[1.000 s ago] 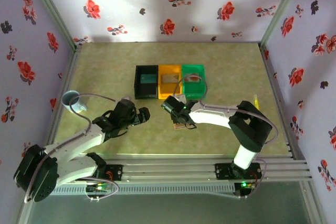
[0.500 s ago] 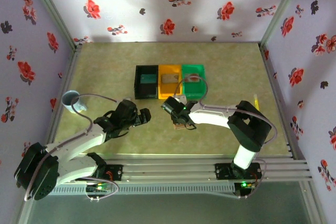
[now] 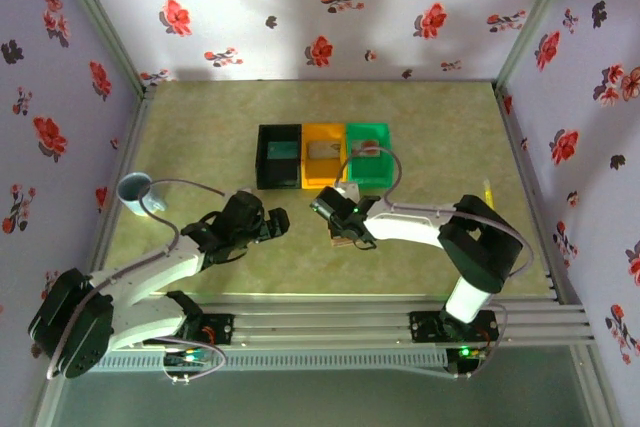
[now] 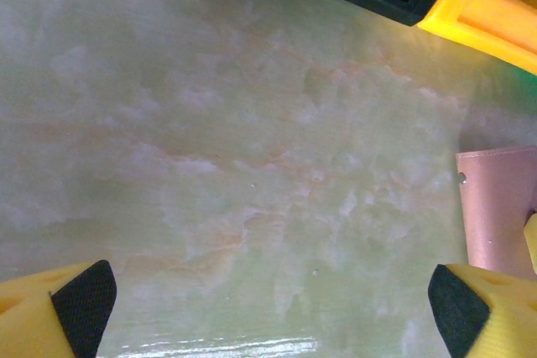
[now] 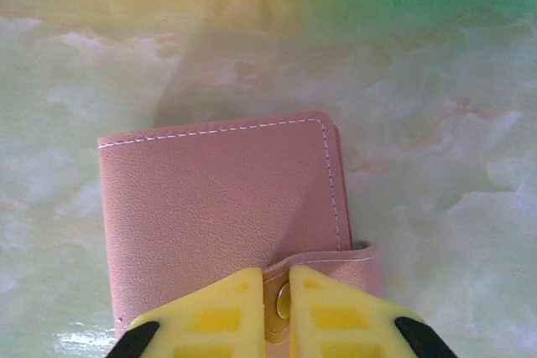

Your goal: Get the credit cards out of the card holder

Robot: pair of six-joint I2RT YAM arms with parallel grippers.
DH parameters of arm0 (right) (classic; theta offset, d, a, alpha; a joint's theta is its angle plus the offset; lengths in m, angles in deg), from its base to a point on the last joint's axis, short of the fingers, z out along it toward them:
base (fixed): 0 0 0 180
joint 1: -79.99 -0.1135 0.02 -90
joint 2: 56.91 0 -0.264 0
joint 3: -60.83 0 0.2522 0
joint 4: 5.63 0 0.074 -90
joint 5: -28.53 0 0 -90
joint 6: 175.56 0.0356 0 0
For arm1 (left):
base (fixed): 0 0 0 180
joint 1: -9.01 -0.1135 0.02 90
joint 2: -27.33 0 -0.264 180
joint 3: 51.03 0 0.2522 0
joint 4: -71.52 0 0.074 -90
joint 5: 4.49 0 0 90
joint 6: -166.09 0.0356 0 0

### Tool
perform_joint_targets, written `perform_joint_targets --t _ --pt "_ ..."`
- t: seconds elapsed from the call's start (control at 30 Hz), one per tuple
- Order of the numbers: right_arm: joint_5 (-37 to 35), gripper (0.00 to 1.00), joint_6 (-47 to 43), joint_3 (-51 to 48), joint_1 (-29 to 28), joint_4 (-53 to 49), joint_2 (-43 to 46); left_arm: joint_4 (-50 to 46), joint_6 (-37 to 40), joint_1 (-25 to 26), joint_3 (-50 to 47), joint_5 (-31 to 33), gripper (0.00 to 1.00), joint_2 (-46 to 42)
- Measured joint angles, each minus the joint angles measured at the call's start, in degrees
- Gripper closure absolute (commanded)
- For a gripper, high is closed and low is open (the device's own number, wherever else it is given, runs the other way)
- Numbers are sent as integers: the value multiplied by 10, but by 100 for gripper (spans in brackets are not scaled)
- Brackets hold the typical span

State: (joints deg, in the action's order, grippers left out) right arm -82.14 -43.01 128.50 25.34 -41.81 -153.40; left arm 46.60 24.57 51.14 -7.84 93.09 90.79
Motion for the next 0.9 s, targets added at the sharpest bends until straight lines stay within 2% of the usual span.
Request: perform_joint_targets --t 0.4,0.77,0.9 --pt "26 100 -7 -15 0 -20 47 0 -7 7 0 0 0 4" --pt "50 100 -36 -15 0 -37 94 1 -11 8 0 0 0 0" --pt "67 100 -42 -7 0 -47 116 0 -20 9 -7 12 0 -36"
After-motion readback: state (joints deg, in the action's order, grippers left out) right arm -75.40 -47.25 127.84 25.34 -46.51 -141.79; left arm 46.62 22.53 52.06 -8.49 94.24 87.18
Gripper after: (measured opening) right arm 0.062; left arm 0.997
